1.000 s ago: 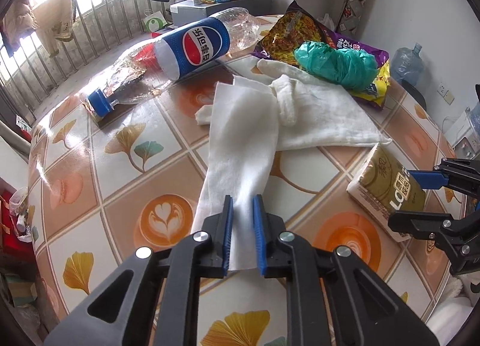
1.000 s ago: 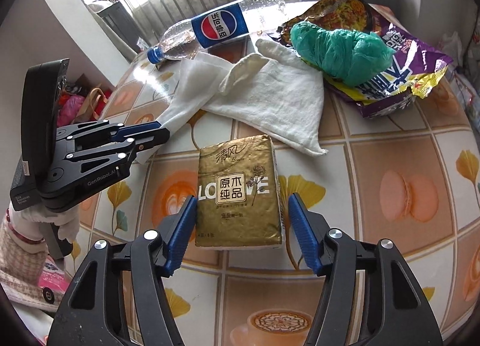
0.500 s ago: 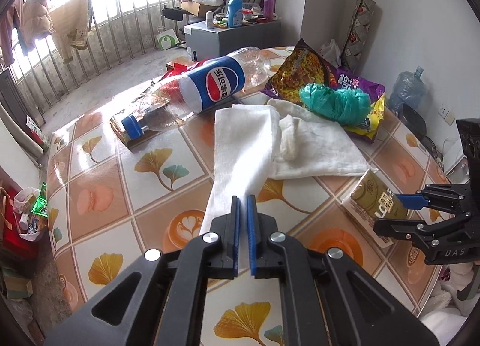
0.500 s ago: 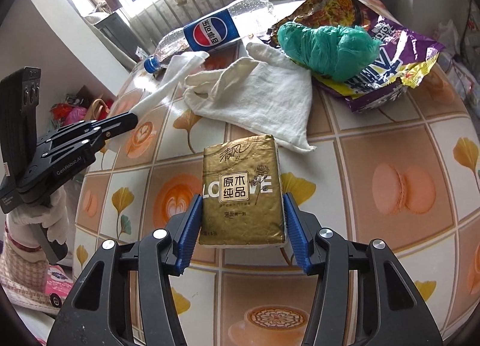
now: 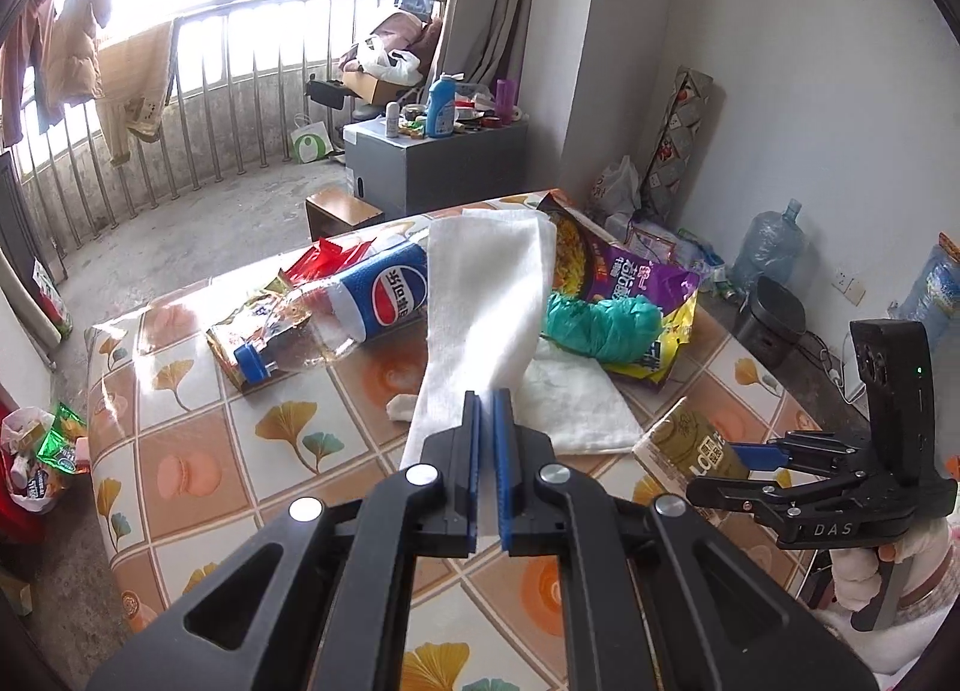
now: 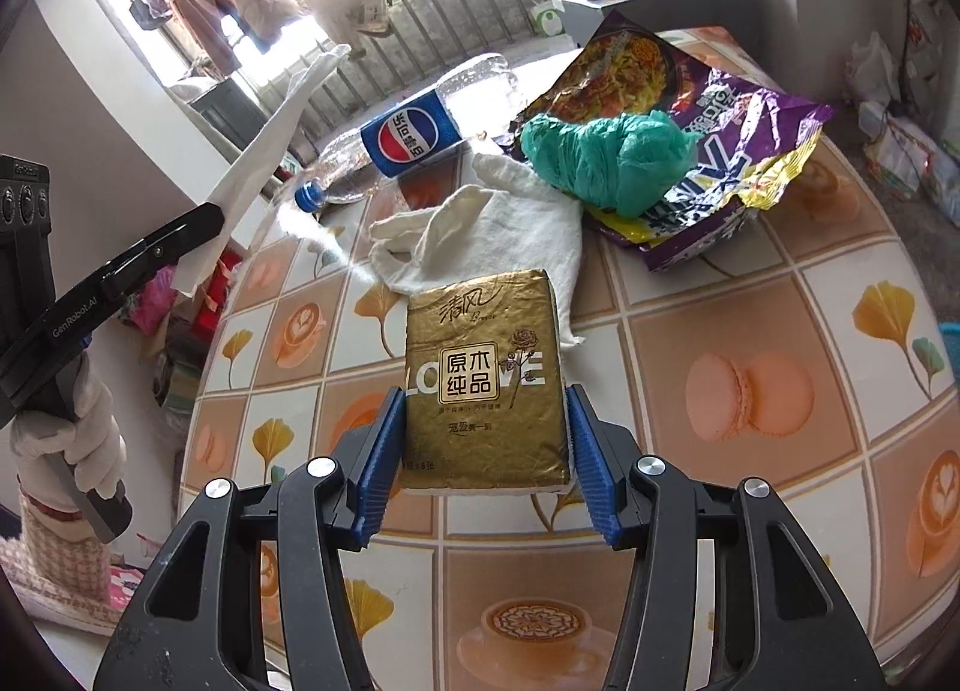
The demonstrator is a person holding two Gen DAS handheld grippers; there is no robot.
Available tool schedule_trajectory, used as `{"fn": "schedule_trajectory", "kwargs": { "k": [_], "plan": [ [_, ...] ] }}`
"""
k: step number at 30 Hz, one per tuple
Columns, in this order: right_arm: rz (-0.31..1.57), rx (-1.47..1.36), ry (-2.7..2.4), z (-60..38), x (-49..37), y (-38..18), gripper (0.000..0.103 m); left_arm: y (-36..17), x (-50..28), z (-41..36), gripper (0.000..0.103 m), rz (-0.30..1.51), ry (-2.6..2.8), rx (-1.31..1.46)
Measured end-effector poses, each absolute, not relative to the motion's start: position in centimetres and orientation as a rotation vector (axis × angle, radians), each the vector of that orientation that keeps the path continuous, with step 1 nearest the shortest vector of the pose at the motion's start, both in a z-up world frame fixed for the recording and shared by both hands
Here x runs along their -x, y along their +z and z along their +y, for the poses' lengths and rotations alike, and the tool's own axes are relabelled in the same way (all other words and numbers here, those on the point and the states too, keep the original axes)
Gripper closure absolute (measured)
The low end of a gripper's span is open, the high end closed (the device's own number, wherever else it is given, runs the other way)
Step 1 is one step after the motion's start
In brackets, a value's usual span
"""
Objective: Collect trash
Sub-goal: 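Carry tissue and gold packet over the blue wastebasket and open both tools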
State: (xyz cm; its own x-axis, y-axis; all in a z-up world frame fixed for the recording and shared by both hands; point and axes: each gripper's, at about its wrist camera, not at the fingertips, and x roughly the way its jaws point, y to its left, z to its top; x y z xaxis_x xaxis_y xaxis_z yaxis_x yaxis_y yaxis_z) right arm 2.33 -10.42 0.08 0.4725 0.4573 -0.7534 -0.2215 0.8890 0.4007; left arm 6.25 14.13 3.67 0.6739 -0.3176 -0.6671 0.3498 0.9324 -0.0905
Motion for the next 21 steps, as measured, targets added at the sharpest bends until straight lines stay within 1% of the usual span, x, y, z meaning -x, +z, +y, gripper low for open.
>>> {"fn": "schedule_trajectory", "kwargs": {
  "k": [11, 21],
  "plan": [
    [0.892, -0.357, 0.337, -16.1, -1.5, 2.4, 0.053, 5.6, -6.9, 8.4, 0.099, 0.695, -0.488, -0.067],
    [0.791, -0.498, 0.173, -24.7, 0.6, 3.6, 0.053, 6.7, -8.6, -1.1, 0.099, 0.694, -0.68, -0.125]
  ]
}}
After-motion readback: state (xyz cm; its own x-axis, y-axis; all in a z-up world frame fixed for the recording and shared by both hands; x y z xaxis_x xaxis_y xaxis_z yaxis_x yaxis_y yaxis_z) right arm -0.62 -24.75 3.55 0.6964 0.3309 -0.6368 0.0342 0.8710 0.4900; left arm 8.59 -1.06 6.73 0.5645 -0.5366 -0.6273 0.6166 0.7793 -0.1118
